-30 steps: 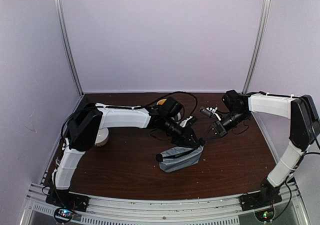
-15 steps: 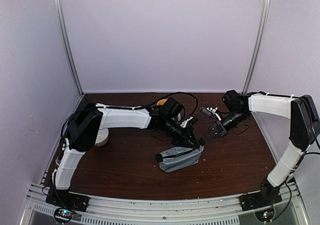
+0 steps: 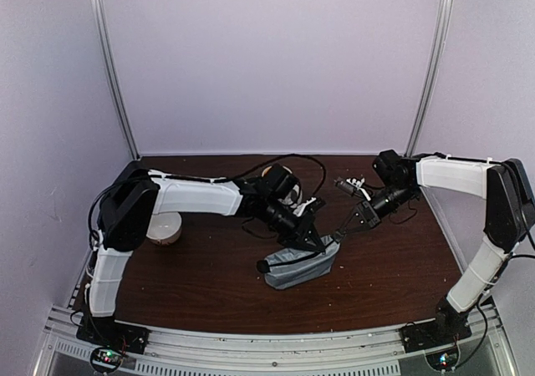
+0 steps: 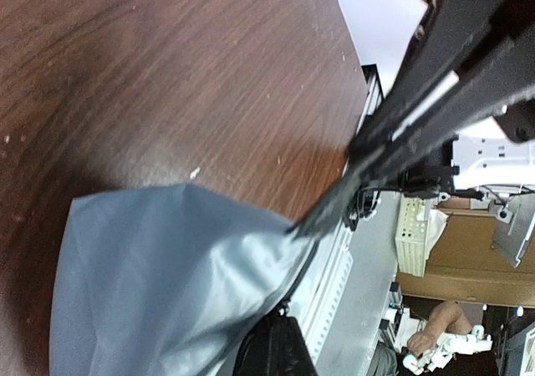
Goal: Sort the hair-cutting tools
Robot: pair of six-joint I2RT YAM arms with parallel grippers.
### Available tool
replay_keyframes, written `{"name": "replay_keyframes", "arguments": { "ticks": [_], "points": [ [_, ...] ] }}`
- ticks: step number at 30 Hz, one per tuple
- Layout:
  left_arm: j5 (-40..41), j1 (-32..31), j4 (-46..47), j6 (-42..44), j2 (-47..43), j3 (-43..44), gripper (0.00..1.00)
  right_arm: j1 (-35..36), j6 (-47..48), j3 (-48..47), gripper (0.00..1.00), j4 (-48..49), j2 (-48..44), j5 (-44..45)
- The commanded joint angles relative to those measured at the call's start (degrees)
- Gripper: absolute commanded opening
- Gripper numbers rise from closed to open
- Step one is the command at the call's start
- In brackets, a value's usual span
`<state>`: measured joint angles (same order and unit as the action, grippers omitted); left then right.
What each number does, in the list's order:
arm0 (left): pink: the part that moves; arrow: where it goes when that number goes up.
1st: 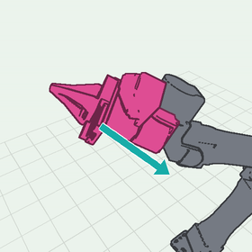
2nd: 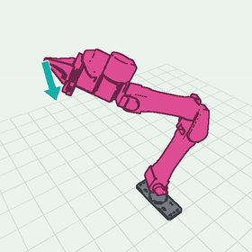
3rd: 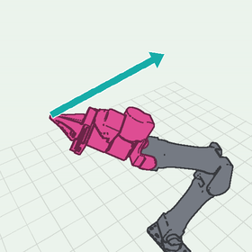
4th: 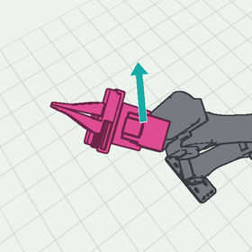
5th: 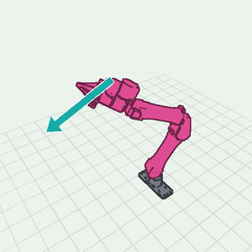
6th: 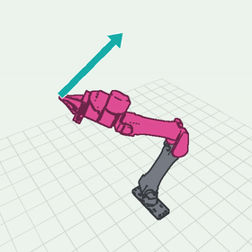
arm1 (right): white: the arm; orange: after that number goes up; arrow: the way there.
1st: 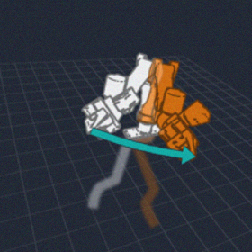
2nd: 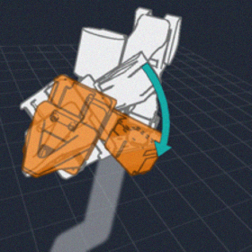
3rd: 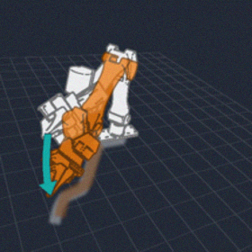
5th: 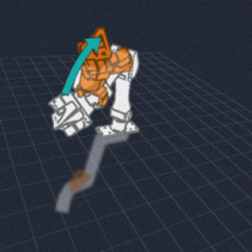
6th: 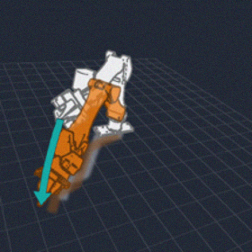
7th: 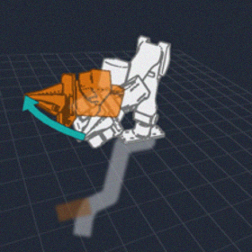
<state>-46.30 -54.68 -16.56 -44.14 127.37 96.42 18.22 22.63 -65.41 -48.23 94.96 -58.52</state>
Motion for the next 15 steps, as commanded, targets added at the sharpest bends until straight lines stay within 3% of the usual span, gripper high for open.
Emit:
{"name": "replay_keyframes", "arguments": {
  "ticks": [1,6,10,15],
  "points": [
    [-4.0,0.7,-7.0,5.9,-4.4,-3.5,0.0,-1.1,0.0,-0.5,0.0,0.8,-2.4,1.5],
    [-7.8,1.0,-16.2,13.3,-7.6,-7.2,0.0,-1.2,-0.3,-0.2,0.0,1.5,-3.0,3.2],
    [-7.8,1.3,-27.7,21.9,-9.3,-8.2,0.0,-1.7,-1.0,0.0,0.0,2.7,-4.1,5.4],
    [-7.6,1.7,-35.3,27.7,-11.1,-10.4,0.0,-3.9,-1.6,0.4,0.0,3.3,-4.8,6.1]
  ]
}}
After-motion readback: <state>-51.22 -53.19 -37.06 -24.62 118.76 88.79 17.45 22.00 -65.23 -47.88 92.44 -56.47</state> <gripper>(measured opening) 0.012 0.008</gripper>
